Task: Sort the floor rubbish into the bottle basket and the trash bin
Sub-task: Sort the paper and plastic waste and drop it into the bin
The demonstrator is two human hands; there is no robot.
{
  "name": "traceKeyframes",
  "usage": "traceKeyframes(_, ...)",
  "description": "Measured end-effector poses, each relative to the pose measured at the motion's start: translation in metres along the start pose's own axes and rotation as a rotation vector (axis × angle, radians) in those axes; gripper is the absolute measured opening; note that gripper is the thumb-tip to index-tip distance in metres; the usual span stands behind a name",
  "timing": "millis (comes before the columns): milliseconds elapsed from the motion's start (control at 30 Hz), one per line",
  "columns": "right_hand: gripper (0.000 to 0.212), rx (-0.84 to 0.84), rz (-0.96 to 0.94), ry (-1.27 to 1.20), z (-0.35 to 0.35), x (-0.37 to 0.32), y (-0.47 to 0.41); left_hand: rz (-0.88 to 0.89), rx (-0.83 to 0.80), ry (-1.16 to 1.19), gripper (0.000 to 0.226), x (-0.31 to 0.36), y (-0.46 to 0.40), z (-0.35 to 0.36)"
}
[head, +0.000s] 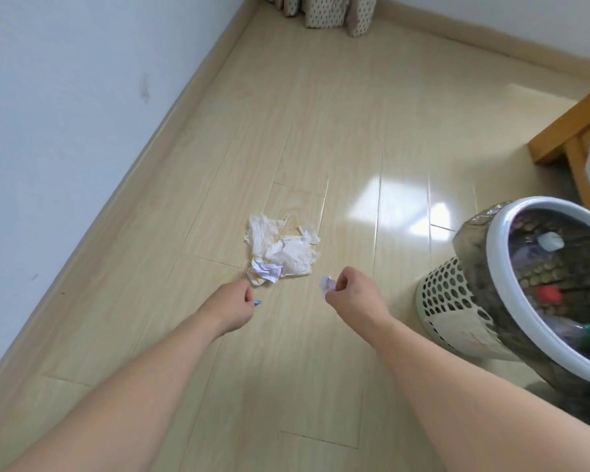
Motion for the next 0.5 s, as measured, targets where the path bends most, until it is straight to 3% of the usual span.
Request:
traceKeyframes(167, 0.007, 0.019, 0.018, 0.032, -0.093, 0.025, 0.077, 0.216, -0.183, 0.041, 0.010, 0.145, 0.053, -0.003)
traceKeyframes(300, 0.012, 0.064, 0.114, 0.085, -0.170, 0.083, 0.150, 0.358, -0.233, 0.059, 0.015, 0.261, 0.120, 0.025)
traceKeyframes(500, 0.009, 0.263, 0.332, -0.025, -0.266, 0.222, 0.263, 0.450, -0.315, 0.185, 0.015, 0.385, 0.208, 0.165)
Point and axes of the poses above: each hand's wrist, its own y-axis away from the middle knuckle, its own z-axis out of the palm, x = y × z, the point moved 9 cm from there along -y, towards the middle knuckle, and after that the axes turned 7 degrees about -x, right-handed, at the moved point
